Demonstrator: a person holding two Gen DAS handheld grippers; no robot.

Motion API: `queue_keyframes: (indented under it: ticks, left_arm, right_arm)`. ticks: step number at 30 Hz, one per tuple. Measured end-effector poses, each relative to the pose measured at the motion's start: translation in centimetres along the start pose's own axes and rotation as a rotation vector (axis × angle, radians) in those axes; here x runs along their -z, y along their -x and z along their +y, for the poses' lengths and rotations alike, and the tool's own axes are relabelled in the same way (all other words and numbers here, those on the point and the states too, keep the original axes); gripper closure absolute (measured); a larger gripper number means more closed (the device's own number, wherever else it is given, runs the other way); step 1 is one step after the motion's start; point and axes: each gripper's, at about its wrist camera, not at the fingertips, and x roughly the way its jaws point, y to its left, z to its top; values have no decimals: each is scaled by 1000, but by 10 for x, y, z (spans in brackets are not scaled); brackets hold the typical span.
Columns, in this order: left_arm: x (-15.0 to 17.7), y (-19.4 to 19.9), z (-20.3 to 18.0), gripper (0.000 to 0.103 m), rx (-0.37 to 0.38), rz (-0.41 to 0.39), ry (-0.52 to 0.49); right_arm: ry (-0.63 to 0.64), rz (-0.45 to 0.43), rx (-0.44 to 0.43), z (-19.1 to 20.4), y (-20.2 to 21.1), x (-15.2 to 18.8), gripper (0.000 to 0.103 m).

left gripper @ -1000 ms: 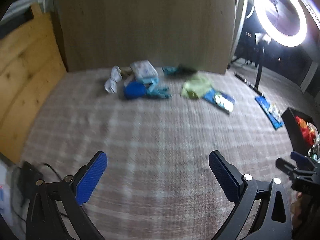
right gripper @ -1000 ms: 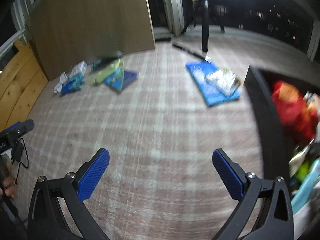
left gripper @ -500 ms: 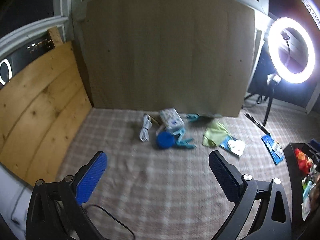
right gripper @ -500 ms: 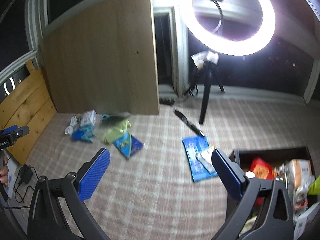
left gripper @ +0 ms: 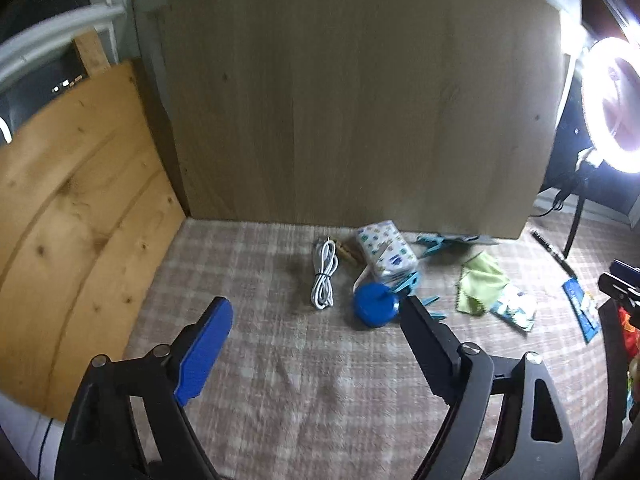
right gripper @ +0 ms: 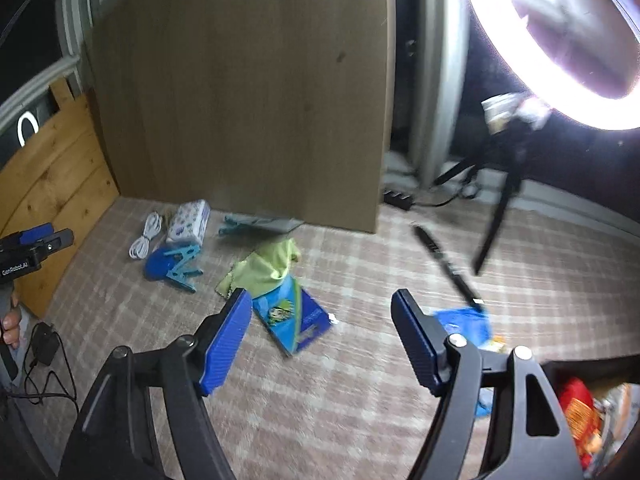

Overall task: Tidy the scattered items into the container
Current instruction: 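Grasp the white USB cable with the left tool while the right tool grasps the green cloth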

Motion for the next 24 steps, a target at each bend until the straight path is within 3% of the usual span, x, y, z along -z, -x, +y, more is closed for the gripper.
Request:
queue_keyframes:
  ticks: [12, 20, 24]
  left_arm:
    - [-16, -94, 15, 35, 36, 115, 27]
    - [-23, -143, 6, 41, 68, 187, -6]
    - [-20, -160, 3, 54, 66, 226, -2]
  right_arm:
    - [66, 154, -23, 38, -118, -22, 40]
    - [51, 212, -75, 35, -149, -24, 42]
    - [108, 213, -57, 44, -155, -20, 42]
